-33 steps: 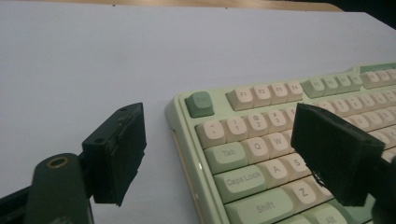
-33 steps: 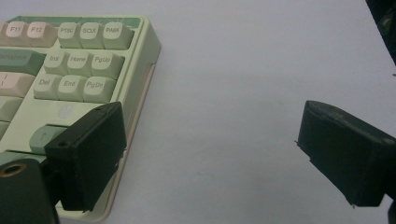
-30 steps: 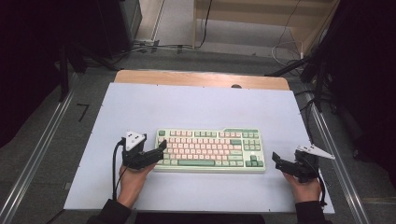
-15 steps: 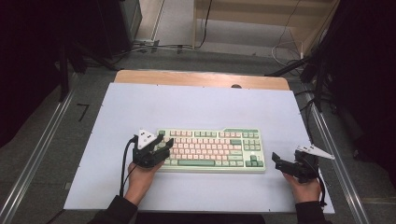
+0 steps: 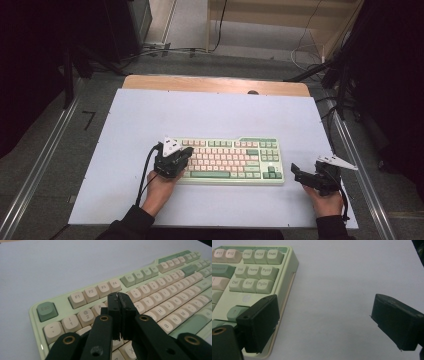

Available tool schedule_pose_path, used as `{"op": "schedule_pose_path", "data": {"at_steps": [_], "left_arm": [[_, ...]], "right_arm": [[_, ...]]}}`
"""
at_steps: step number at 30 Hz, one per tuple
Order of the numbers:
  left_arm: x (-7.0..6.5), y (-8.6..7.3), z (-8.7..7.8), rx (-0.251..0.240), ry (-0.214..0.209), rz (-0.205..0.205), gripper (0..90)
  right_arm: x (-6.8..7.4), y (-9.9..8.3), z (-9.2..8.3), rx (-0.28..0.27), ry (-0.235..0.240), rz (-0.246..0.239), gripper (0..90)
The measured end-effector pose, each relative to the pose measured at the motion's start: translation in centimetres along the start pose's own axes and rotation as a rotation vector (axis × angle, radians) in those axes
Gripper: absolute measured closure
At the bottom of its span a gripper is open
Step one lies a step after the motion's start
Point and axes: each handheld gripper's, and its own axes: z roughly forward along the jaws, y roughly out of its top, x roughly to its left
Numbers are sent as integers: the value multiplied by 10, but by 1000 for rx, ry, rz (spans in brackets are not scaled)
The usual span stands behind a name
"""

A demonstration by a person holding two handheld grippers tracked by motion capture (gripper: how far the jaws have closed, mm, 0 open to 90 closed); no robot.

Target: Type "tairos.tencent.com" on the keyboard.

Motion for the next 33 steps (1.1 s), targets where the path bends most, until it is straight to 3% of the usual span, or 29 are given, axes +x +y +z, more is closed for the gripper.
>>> {"op": "schedule_pose_path", "data": {"at_steps": [17, 33], "left_arm": [[-12, 4, 18, 49, -49, 16, 900], [-21, 8, 25, 55, -74, 28, 900]], "right_arm": [[0, 0, 0, 4, -1, 3, 62], [0, 0, 0, 6, 0, -6, 62]]}}
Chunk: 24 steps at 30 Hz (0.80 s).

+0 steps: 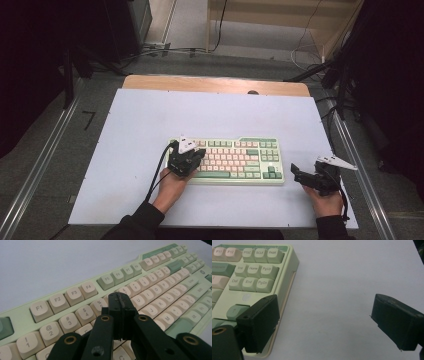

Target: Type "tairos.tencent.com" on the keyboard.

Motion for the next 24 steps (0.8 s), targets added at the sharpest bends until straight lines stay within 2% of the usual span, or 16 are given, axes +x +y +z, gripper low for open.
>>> {"op": "schedule_pose_path", "data": {"at_steps": [9, 24], "left_arm": [[-1, 1, 2, 3, -3, -10, 900], [1, 0, 7, 46, -2, -22, 900]], "right_arm": [[0, 0, 0, 2, -1, 1, 62], [1, 0, 1, 5, -1, 0, 62]]}}
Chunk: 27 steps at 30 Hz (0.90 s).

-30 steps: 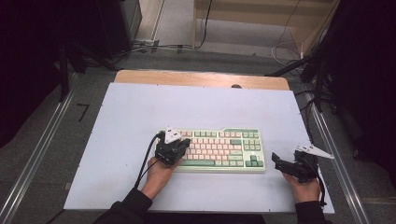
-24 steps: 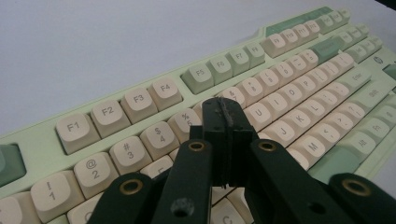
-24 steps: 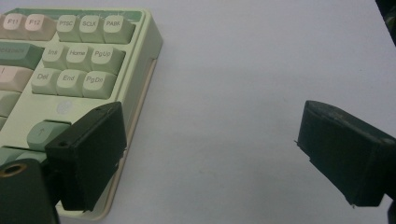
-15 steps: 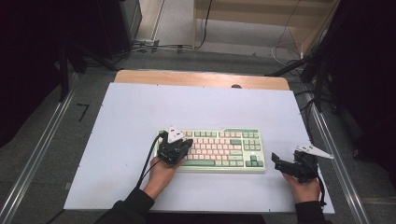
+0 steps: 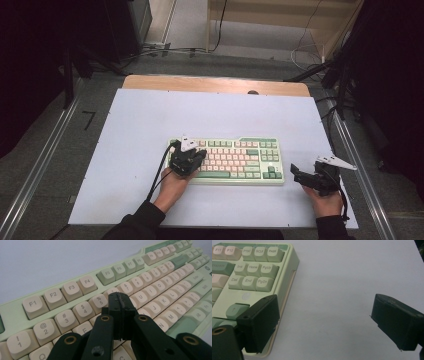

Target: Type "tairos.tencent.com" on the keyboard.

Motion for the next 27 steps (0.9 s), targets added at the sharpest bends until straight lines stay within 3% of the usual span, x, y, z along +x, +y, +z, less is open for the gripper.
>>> {"op": "schedule_pose_path", "data": {"at_steps": [27], "left_arm": [[-1, 2, 4, 17, -6, -12, 900]], "right_arm": [[0, 0, 1, 4, 0, -2, 62]]}}
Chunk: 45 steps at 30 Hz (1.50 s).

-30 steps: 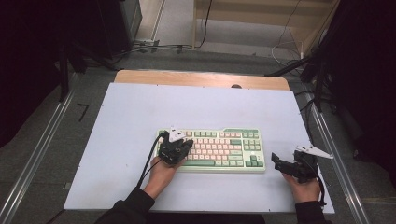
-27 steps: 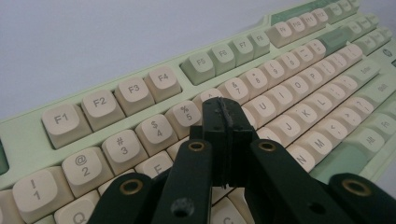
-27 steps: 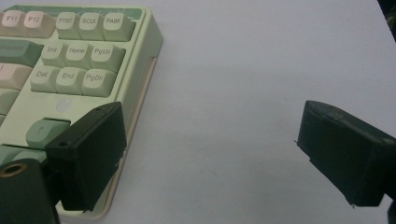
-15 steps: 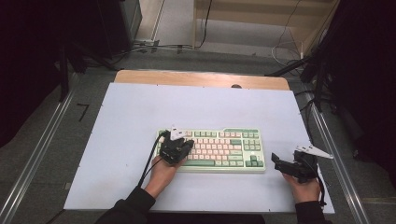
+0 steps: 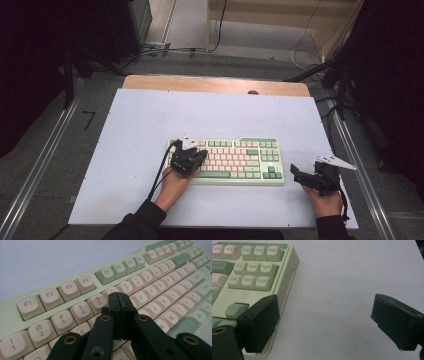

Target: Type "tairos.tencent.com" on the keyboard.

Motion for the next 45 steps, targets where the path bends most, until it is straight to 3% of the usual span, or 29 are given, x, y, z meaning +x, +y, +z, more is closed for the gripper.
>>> {"op": "schedule_pose_path", "data": {"at_steps": [16, 18, 22, 26, 28, 33, 39, 45], "left_arm": [[1, 1, 2, -3, -2, -15, 900], [0, 1, 5, 21, -10, -11, 900], [-1, 1, 5, 23, -10, -9, 900], [0, 3, 1, 1, -25, -22, 898], [0, 4, -1, -8, -35, -25, 868], [2, 5, -8, -28, -70, -21, 695], [5, 7, -16, -60, -36, -24, 437], [11, 8, -22, -67, -16, -36, 315]], "right_arm": [[0, 0, 1, 3, 1, -2, 62], [0, 0, 1, 3, 2, -2, 63], [-1, 0, 0, 1, 3, -2, 62], [-1, 0, 0, 1, 1, 2, 62], [-1, 0, 0, 1, 1, 2, 62], [-1, 0, -1, 0, 3, 2, 62], [-2, 0, -1, 0, 2, 4, 62], [-2, 0, -1, -1, 0, 5, 63]]}}
